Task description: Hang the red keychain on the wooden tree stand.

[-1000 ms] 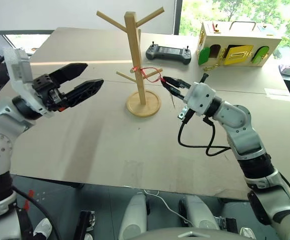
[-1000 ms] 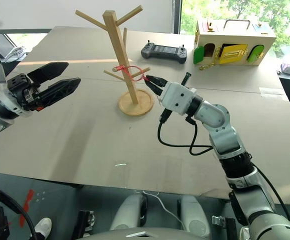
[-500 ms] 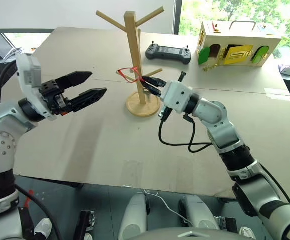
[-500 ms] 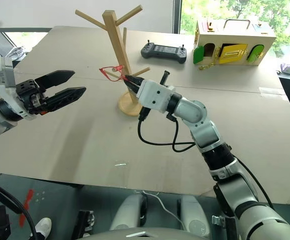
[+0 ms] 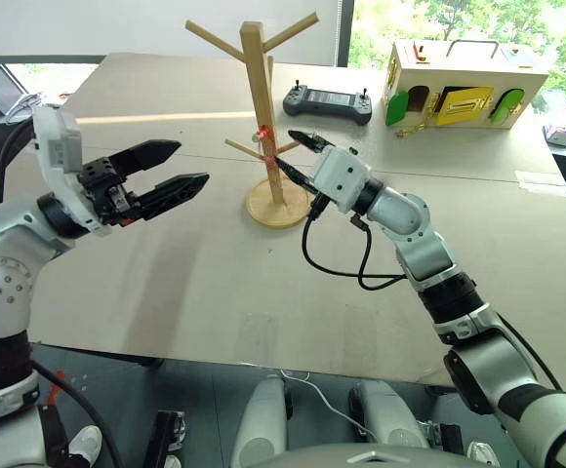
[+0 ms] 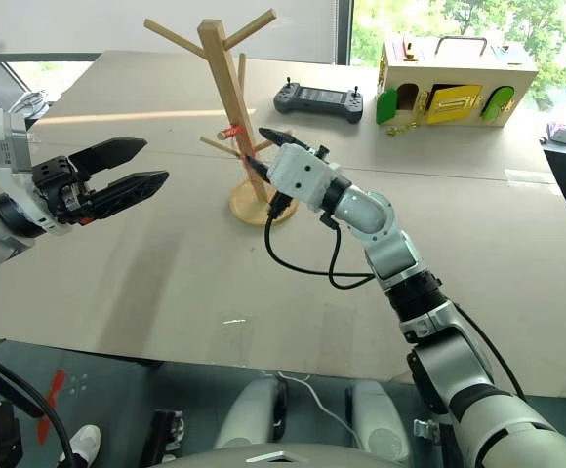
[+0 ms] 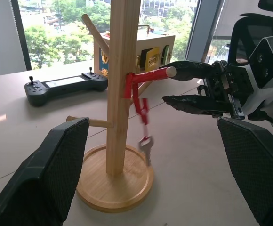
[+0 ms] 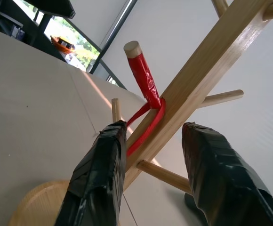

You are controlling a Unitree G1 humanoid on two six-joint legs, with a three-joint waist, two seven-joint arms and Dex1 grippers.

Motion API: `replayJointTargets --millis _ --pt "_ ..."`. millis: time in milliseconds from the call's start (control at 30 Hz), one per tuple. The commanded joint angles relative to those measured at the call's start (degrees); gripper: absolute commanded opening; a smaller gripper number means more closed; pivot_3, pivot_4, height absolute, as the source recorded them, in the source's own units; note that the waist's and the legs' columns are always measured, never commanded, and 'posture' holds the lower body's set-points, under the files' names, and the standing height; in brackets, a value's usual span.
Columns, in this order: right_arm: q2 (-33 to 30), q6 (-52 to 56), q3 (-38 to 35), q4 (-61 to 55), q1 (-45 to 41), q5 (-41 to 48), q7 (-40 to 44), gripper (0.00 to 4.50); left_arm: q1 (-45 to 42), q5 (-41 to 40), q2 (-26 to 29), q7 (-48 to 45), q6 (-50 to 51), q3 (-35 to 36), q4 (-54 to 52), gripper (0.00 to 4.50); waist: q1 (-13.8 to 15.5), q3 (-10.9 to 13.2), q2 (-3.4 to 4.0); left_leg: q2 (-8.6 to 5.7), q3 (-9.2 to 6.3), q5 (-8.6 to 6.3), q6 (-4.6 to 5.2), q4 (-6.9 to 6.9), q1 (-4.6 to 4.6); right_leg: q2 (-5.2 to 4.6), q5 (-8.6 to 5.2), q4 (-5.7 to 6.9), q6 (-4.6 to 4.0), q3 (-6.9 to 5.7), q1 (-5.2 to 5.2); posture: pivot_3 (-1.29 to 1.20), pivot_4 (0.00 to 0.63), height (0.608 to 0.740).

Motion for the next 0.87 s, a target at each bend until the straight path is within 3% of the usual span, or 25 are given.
replayJointTargets --millis 33,100,133,267,500,700,867 --pt "0.57 -0.26 -4.44 -2.5 -0.16 3.66 -2.0 3.53 -0.77 1.57 -0.53 -0.16 -1.95 0.31 -0.85 4.5 0.01 0.0 0.0 0.0 0.0 0.0 0.0 0.0 0.0 0.0 0.0 0.0 0.0 0.0 0.0 0.0 0.15 0.74" --pt "0.22 1.07 -5.81 -3.18 1.1 4.78 -2.22 4.41 -0.87 3.01 -1.99 1.56 -2.98 -0.16 -1.18 4.5 0.02 0.0 0.0 0.0 0.01 0.0 0.0 0.0 0.0 -0.01 0.0 0.0 0.0 0.0 0.0 0.0 0.15 0.74" --pt "0.03 2.42 -7.14 -3.74 2.28 6.08 -2.45 4.47 -1.26 4.13 -3.65 4.21 -3.61 -0.42 -1.28 4.5 0.05 0.0 0.0 0.0 0.01 0.0 0.0 0.0 0.0 -0.01 0.0 0.0 0.0 0.0 0.0 0.0 0.15 0.74" --pt "-2.45 6.44 -11.14 -5.63 8.63 8.4 -3.23 4.47 -1.32 7.82 -12.36 16.12 -4.35 -2.26 -3.62 4.5 0.69 -0.03 -0.03 -0.02 -0.02 0.0 0.0 0.0 -0.03 -0.03 0.01 -0.03 0.01 -0.01 0.02 0.0 0.15 0.74" --pt "-4.41 16.51 -21.33 -7.12 19.35 14.12 -8.89 4.47 6.12 24.4 -29.96 33.85 -15.92 -10.81 -6.01 4.5 0.45 -0.06 -0.04 -0.07 0.04 0.0 0.0 -0.04 0.01 -0.08 0.02 0.0 0.0 0.08 0.03 0.0 0.15 0.74" --pt "-6.39 14.62 -24.83 -3.87 23.47 12.32 -12.98 4.47 10.51 31.02 -38.31 40.86 -23.78 -11.87 -4.5 4.5 0.11 -0.08 -0.03 -0.04 0.07 0.0 0.0 -0.02 0.07 -0.01 0.02 0.06 0.0 0.15 0.03 0.0 0.15 0.74" --pt "-6.4 10.49 -25.26 -0.88 25.55 11.45 -14.93 4.47 15.74 34.66 -40.71 40.22 -29.68 -14.5 -3.04 4.5 0.21 -0.09 -0.03 -0.07 0.11 0.0 0.01 -0.03 0.04 -0.04 0.02 -0.03 0.0 0.17 0.05 0.0 0.15 0.74"
